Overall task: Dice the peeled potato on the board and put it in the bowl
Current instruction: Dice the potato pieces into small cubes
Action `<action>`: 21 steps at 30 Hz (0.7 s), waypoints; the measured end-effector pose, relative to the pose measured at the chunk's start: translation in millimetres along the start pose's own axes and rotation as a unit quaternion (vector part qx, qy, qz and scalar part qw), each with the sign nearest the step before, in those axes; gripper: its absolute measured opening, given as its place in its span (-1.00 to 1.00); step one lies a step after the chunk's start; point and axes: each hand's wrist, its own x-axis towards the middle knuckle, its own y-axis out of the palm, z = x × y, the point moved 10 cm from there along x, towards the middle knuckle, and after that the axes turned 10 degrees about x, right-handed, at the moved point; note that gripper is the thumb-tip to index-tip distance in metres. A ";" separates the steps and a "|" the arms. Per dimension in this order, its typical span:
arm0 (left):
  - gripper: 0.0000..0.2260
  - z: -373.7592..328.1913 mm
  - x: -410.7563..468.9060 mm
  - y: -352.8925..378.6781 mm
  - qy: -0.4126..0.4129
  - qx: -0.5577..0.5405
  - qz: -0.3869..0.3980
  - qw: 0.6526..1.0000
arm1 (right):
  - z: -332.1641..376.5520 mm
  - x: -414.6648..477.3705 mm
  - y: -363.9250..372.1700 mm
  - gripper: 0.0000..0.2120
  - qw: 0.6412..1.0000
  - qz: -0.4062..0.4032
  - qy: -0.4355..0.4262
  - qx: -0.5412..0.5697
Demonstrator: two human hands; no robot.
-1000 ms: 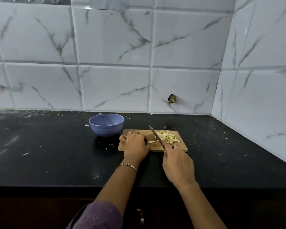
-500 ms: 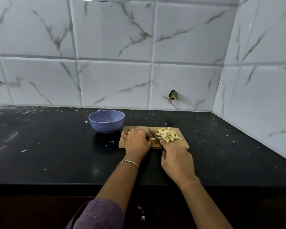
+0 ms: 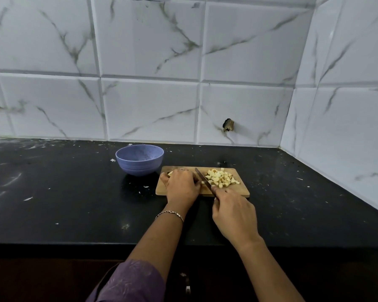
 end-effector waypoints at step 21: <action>-0.84 -3.2 1.3 3.8 0.005 -0.008 0.007 1.000 | 1.6 -1.4 -1.2 -0.59 1.000 0.006 0.013 -0.016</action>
